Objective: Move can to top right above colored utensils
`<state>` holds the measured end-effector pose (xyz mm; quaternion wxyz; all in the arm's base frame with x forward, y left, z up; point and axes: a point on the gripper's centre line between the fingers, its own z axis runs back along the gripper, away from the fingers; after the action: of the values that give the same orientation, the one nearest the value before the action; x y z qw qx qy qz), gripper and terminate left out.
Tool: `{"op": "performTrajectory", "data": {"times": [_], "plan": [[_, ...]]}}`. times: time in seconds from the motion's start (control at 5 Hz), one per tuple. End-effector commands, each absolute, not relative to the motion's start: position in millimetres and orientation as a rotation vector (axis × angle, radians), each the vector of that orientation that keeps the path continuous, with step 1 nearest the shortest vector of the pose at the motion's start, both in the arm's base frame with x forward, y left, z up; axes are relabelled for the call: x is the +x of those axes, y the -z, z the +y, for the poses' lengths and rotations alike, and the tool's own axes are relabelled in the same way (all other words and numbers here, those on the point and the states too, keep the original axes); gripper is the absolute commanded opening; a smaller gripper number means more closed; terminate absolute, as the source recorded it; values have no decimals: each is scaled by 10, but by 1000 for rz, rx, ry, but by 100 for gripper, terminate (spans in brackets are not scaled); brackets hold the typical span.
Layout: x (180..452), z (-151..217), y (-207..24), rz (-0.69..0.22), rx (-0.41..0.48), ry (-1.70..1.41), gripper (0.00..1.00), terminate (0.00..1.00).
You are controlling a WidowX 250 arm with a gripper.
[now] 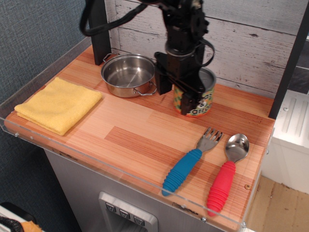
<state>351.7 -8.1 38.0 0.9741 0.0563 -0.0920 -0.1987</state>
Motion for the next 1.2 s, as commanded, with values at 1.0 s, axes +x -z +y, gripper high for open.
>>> {"op": "performTrajectory", "data": {"times": [1.0], "plan": [[3324, -282, -816, -237, 73, 264, 100, 0]]}}
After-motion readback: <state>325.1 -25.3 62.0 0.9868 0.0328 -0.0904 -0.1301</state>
